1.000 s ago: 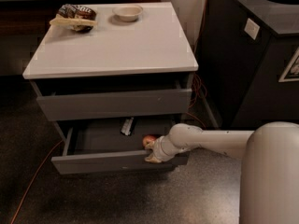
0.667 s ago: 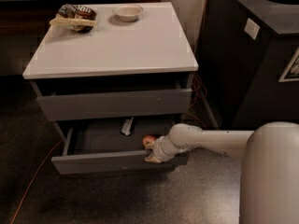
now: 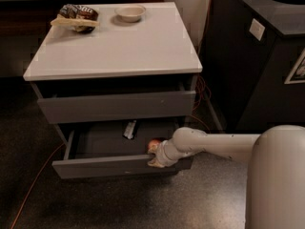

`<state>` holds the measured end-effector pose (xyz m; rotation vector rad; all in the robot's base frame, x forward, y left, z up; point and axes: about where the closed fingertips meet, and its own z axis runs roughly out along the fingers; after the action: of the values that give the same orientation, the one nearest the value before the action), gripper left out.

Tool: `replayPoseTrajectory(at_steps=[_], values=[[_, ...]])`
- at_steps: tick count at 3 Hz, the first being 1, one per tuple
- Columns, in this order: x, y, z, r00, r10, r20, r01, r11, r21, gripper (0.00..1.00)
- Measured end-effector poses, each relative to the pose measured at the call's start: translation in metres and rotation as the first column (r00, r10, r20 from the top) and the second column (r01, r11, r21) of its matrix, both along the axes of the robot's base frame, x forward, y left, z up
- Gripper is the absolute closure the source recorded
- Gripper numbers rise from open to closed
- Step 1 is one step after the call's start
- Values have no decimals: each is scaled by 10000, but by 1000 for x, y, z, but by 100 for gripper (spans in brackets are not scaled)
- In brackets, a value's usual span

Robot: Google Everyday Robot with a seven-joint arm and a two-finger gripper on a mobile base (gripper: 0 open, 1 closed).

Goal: Pick rxbar blueberry from middle drawer and place on counter

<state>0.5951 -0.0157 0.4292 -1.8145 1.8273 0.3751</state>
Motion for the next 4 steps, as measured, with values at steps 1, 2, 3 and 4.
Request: replayPoseTrajectory(at_steps=[1,2,3,4], values=[[0,0,0,10000,1,-1,-1,10000,1,100],[-16,4,1,9998,114,-142,-114,9999,61,100],[-16,4,1,9998,115,-142,-114,9999,60,100],[-17,4,1,9998,123,-149,-122,9999,56,100]])
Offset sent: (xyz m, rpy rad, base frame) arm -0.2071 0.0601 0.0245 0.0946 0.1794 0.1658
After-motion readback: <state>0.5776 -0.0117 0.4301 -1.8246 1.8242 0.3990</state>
